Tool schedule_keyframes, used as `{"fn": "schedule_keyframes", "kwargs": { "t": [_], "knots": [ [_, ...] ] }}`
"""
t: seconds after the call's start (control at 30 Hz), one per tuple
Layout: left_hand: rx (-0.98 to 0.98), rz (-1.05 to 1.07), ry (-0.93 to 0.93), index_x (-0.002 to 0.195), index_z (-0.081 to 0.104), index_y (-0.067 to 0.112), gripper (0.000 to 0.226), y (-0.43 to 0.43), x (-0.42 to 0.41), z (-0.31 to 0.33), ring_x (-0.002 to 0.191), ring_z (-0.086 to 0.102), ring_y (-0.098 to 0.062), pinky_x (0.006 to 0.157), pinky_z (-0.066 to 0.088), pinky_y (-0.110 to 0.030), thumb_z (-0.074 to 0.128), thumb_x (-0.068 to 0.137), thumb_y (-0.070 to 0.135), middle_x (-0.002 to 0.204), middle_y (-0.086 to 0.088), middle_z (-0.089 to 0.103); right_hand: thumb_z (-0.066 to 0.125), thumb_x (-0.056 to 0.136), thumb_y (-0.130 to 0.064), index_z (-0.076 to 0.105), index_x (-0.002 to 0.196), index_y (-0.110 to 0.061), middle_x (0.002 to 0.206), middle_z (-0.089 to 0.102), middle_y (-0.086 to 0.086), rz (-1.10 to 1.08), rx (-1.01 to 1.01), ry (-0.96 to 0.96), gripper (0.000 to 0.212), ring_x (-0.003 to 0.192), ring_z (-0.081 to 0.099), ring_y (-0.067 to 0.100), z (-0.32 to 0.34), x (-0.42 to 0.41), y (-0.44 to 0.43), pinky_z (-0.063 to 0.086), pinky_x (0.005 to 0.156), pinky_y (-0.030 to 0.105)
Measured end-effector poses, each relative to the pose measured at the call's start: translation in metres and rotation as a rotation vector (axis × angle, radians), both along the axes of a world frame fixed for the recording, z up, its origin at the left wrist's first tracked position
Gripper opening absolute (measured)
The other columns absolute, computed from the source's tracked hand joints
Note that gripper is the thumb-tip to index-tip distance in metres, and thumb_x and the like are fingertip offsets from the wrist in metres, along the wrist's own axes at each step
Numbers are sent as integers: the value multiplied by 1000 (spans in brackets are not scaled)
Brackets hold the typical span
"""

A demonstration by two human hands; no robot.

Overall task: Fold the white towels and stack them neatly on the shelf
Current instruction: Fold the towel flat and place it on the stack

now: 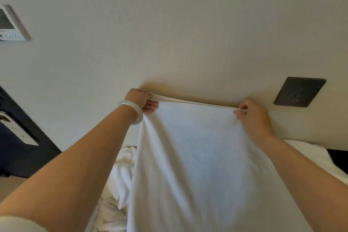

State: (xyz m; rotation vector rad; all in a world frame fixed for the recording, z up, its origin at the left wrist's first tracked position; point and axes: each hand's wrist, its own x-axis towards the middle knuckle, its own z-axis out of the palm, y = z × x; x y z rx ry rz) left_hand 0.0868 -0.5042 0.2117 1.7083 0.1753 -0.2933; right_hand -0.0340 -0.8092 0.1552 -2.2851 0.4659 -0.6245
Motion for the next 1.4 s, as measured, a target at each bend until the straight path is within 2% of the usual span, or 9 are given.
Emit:
{"fn": "schedule_keyframes", "kwargs": {
  "t": [0.13, 0.27, 0.37, 0.6, 0.8, 0.93, 1.1, 1.23, 1.4],
  "knots": [
    [168, -138, -52, 131, 45, 10, 52, 12, -10, -43, 99, 65, -34, 94, 51, -42, 68, 84, 9, 109, -20, 65, 62, 88, 3, 57, 101, -14, 104, 61, 9, 144, -6, 141, 22, 98, 60, 31, -28, -9, 11, 46, 79, 34],
    [522, -328, -257, 152, 19, 17, 75, 7, -58, -98, 130, 45, -29, 102, 38, -33, 62, 92, 10, 142, -11, 42, 50, 97, -7, 37, 146, -21, 159, 22, -7, 341, -254, 262, 52, 127, 42, 7, -63, -63, 33, 40, 103, 26],
    [798, -421, -570, 146, 36, 3, 61, -13, -128, -146, 136, 42, -37, 112, 30, -38, 48, 91, 26, 146, -20, 42, 45, 101, -16, 43, 145, -19, 155, 32, -8, 342, -350, 338, 44, 138, 37, 11, -93, -111, 40, 21, 108, 15],
    [1122, -717, -550, 141, 46, 24, 56, -56, -199, -207, 134, 47, -29, 105, 23, -49, 21, 100, 53, 147, -7, 48, 23, 92, -46, 54, 137, -7, 141, 54, 15, -35, -430, 607, 67, 131, 49, 33, -133, -186, -38, 27, 113, 48],
    [1184, -680, -564, 150, -12, 35, 72, -49, -214, -202, 149, -14, -22, 117, -9, -45, -20, 84, 61, 158, 4, -19, 13, 102, -45, 15, 157, -24, 164, 15, 0, -61, -472, 681, 59, 151, 12, 20, -139, -204, -36, 2, 123, 43],
    [1229, -655, -601, 153, 27, 27, 59, -34, -232, -211, 146, 24, -25, 111, 16, -47, 11, 102, 52, 159, -3, 27, 8, 96, -48, 25, 155, -21, 161, 24, 4, -97, -454, 658, 67, 149, 20, 25, -144, -224, -19, 5, 121, 46],
    [1220, -655, -715, 152, 30, 27, 59, -16, -260, -215, 146, 19, -21, 113, 15, -44, 16, 101, 52, 159, -1, 29, 21, 99, -46, 49, 143, -13, 144, 52, 12, -134, -384, 616, 61, 133, 47, 33, -153, -268, 2, 21, 112, 51],
    [1124, -619, -661, 146, 43, 27, 62, -13, -275, -215, 149, 11, -13, 117, 8, -35, 15, 99, 57, 153, 0, 39, 11, 101, -52, 48, 137, -20, 137, 59, 7, -32, -317, 569, 61, 128, 46, 24, -148, -293, 4, 20, 110, 40],
    [1049, -705, -673, 133, 53, 15, 65, -74, -254, -200, 148, 12, -7, 116, 4, -27, 10, 101, 52, 140, -5, 54, 43, 102, -35, 48, 139, -19, 139, 50, -3, -190, 22, 334, 40, 127, 42, 14, -108, -278, -70, 30, 104, 24]
  ]
}}
